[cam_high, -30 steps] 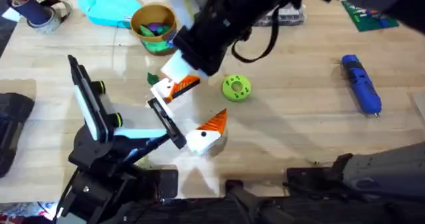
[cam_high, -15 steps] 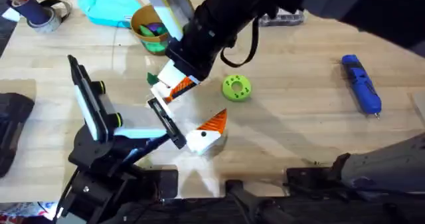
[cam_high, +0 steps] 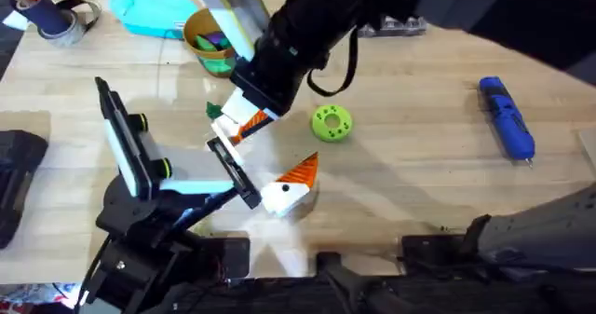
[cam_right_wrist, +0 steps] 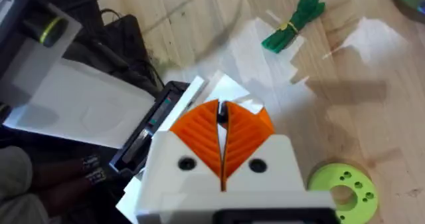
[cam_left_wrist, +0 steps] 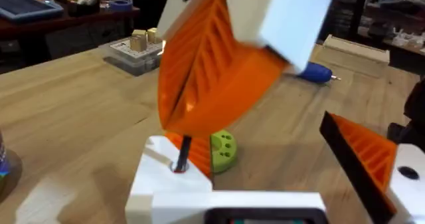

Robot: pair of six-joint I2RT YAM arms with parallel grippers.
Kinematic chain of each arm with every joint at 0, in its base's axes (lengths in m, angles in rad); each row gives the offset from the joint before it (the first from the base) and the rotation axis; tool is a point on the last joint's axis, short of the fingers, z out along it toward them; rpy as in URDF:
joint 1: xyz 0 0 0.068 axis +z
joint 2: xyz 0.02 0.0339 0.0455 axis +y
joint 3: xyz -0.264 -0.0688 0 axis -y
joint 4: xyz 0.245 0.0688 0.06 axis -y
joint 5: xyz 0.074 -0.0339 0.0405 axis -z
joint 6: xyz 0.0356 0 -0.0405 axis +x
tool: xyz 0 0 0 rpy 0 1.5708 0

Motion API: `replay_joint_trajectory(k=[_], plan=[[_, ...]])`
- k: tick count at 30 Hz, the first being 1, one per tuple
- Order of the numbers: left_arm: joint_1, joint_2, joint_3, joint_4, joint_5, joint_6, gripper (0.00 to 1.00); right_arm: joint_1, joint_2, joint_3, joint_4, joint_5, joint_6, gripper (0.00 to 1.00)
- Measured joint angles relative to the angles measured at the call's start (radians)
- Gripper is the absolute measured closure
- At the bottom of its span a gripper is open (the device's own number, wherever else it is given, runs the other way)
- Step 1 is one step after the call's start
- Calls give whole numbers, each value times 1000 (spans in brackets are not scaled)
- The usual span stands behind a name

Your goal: Pick up the gripper from the table and insert it into the empty holder that is missing its gripper. Then pick up a screw, insert it into the mounting hole, and use the screwdriver to tighten it. Finally, clean up the table by picking up the vegetable and placing it into the bucket.

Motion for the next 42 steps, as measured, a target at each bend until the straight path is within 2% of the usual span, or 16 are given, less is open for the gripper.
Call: replay_joint_trajectory(k=[36,38,42], plan=[[1,1,0,-2,-8,-23,6,37,45,2,30,57,-12,991],[1,1,0,-2,-7,-22,6,37,46,2,31,54,-14,889],[1,1,0,-2,-9,-26,6,43,46,6,40,60,-18,487]])
